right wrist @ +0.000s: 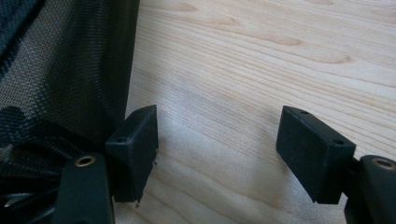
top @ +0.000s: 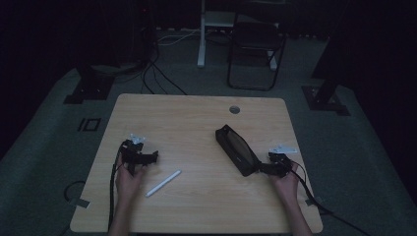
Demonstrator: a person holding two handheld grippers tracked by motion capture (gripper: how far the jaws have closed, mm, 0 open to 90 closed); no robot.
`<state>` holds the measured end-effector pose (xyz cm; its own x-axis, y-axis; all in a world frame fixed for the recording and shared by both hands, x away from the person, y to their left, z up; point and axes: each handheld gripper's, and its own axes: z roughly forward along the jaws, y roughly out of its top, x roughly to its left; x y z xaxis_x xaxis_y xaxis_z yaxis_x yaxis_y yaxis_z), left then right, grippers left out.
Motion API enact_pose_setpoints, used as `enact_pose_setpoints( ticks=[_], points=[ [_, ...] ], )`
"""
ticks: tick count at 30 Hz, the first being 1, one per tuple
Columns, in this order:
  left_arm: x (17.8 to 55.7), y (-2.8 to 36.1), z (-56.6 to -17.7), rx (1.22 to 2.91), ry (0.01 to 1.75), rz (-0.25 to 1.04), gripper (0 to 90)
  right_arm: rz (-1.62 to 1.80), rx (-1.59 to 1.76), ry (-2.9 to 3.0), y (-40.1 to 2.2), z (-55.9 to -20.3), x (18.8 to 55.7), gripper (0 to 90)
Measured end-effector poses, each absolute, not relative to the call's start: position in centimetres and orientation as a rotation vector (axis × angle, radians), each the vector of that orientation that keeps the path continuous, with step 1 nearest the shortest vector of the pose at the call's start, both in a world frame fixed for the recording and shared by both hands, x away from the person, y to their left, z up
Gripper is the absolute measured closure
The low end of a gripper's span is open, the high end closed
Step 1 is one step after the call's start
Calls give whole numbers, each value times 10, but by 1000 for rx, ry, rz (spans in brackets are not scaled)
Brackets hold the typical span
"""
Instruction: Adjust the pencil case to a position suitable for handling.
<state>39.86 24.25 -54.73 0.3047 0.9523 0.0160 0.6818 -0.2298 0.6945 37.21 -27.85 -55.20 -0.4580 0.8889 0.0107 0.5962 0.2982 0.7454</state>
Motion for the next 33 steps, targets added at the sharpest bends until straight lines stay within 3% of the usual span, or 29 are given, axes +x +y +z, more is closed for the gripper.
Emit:
enact_pose_setpoints(
  ticks=[16, 19, 33],
  points=[
    [397, 240, -546, 1981, 1507, 611, 69, 977, 1326, 2168, -278, -552, 371, 293],
    [395, 240, -542, 1999, 1513, 597, 138, 978, 1326, 2168, -278, -552, 371, 293],
    [378, 253, -538, 2098, 1421, 523, 149, 981, 1326, 2168, -279, -552, 371, 300]
  ],
)
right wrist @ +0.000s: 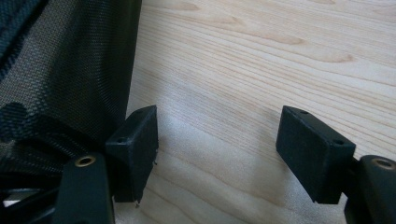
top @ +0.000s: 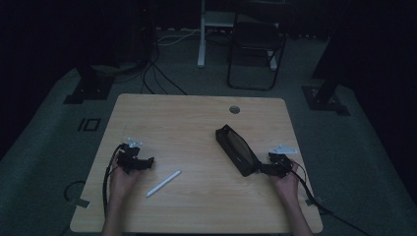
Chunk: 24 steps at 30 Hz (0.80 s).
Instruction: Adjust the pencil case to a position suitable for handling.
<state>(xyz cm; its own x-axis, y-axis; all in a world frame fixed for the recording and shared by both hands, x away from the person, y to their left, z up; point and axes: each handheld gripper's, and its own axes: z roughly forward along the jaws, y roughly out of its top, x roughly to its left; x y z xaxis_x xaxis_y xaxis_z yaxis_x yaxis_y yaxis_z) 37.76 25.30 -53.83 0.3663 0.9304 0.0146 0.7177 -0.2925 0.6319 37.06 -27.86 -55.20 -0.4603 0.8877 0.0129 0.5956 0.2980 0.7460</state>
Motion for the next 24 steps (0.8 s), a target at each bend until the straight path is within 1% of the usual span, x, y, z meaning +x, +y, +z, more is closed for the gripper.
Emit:
enact_pose_setpoints(
  ticks=[1, 3, 4, 12, 19, 24],
  points=[
    [378, 253, -538, 2098, 1421, 523, 148, 981, 1326, 2168, -279, -552, 371, 300],
    [374, 255, -539, 2108, 1393, 517, 149, 980, 1337, 2153, -280, -552, 370, 343],
    [372, 255, -539, 2112, 1382, 516, 149, 980, 1340, 2150, -280, -552, 370, 347],
    [358, 262, -542, 2114, 1298, 515, 149, 980, 1343, 2147, -280, -552, 370, 353],
    [353, 264, -544, 2090, 1292, 532, 149, 983, 1351, 2135, -282, -551, 367, 449],
    [352, 264, -545, 2085, 1292, 536, 149, 991, 1375, 2144, -283, -549, 365, 489]
  ],
)
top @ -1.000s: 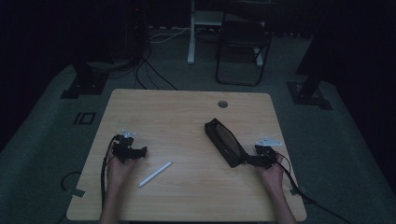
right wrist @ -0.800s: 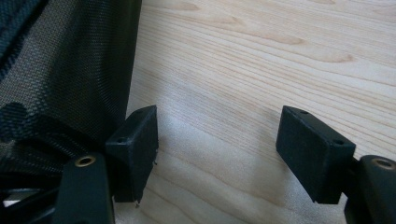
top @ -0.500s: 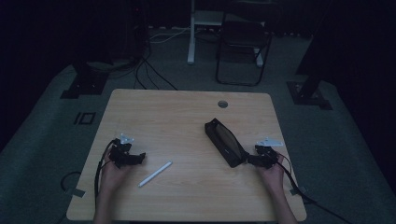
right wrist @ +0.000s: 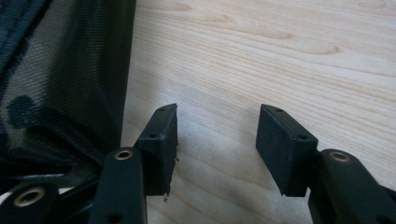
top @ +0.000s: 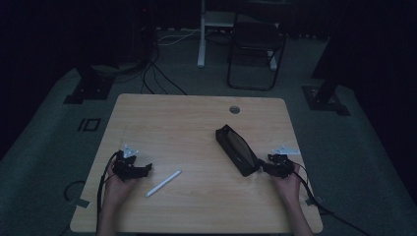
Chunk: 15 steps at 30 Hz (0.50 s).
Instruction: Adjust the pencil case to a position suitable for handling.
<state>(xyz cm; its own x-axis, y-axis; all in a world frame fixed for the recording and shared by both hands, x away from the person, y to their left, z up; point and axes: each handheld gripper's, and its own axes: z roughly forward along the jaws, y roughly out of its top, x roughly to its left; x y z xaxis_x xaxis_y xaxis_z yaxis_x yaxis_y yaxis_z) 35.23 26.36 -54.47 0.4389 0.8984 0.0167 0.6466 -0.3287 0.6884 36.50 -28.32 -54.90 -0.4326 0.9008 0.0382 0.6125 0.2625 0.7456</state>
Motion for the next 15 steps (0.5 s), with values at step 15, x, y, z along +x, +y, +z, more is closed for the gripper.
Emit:
enact_pose_setpoints(
  ticks=[15],
  points=[
    [352, 264, -546, 2071, 1290, 544, 149, 1095, 1355, 2056, -285, -519, 346, 488]
  ],
)
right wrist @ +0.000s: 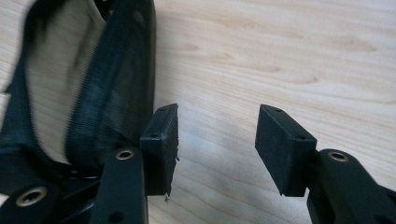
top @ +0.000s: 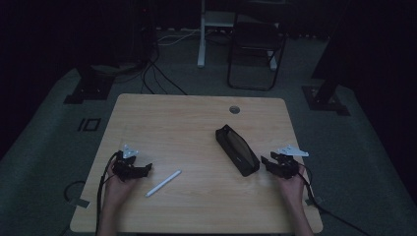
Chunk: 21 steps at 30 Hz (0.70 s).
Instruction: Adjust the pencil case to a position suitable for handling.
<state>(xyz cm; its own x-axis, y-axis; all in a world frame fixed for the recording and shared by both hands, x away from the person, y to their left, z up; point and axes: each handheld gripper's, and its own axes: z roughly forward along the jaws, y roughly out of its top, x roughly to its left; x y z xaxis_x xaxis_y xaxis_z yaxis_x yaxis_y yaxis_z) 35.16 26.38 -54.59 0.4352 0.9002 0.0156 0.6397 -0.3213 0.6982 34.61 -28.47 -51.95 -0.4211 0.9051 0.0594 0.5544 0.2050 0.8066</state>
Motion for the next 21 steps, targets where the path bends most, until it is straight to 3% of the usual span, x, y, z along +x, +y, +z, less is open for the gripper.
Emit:
enact_pose_setpoints(
  ticks=[13, 21],
  points=[
    [352, 264, -546, 2068, 1290, 547, 149, 1176, 1247, 2044, -266, -491, 330, 472],
    [352, 264, -546, 2068, 1290, 547, 149, 1174, 1196, 2100, -248, -491, 330, 466]
  ],
)
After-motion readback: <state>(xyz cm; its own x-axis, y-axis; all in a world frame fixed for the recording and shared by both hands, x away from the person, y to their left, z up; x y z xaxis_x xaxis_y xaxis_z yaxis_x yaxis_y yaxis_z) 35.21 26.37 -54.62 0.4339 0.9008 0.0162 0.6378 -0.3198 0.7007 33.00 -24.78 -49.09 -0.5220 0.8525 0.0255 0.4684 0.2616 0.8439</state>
